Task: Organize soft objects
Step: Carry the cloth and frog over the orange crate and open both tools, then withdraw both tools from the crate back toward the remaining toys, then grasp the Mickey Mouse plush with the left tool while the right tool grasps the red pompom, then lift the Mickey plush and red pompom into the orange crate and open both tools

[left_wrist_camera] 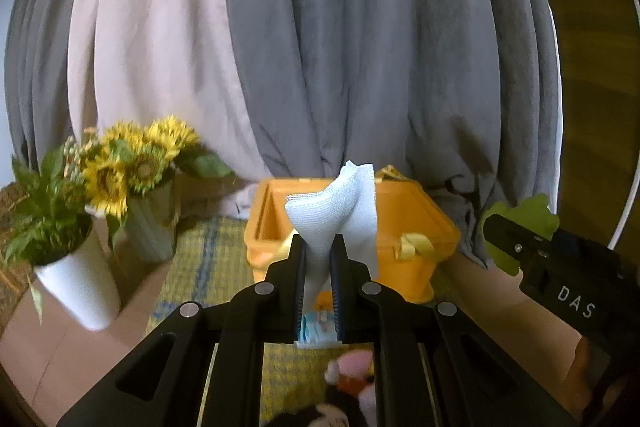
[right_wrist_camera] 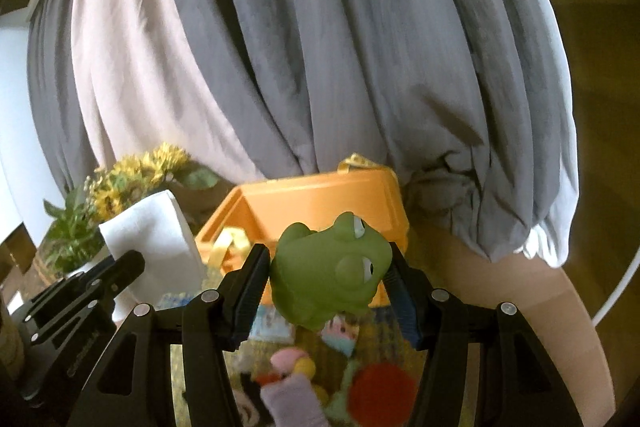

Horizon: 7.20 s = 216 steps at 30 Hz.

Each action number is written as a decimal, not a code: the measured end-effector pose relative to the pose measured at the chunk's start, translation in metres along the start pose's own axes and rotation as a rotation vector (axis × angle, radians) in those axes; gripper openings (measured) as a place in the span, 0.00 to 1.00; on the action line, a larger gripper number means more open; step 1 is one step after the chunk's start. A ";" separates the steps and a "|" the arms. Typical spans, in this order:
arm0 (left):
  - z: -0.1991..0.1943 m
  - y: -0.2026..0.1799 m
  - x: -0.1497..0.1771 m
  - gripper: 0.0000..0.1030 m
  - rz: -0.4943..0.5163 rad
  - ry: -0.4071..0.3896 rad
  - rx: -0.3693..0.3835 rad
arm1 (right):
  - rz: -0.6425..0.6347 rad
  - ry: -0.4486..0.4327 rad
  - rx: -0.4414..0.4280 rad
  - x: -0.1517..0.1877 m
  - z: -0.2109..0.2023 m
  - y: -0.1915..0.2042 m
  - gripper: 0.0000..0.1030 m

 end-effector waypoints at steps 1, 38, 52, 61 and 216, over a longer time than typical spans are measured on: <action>0.003 0.001 -0.004 0.13 0.004 -0.007 -0.001 | -0.002 -0.008 0.002 -0.006 0.003 0.001 0.56; 0.205 0.008 -0.047 0.58 0.082 0.226 0.041 | -0.045 0.188 0.036 -0.070 0.205 -0.012 0.66; 0.159 0.022 -0.055 1.00 0.086 0.154 -0.067 | -0.025 0.120 0.130 -0.071 0.168 -0.026 0.86; 0.100 0.023 -0.045 1.00 0.047 0.120 -0.060 | -0.015 0.083 0.137 -0.056 0.114 -0.025 0.87; -0.030 0.030 0.029 0.56 -0.022 -0.025 -0.004 | 0.029 -0.043 0.045 0.026 -0.013 0.011 0.43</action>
Point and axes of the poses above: each gripper's, at about its wrist camera, not at the fingertips, and z roughly the way its jaws point, y to its left, x to its underside, the point moved 10 cm from there along z, roughly the way its jaws point, and after that the axes turned 10 degrees about y, right-handed, at the moved point
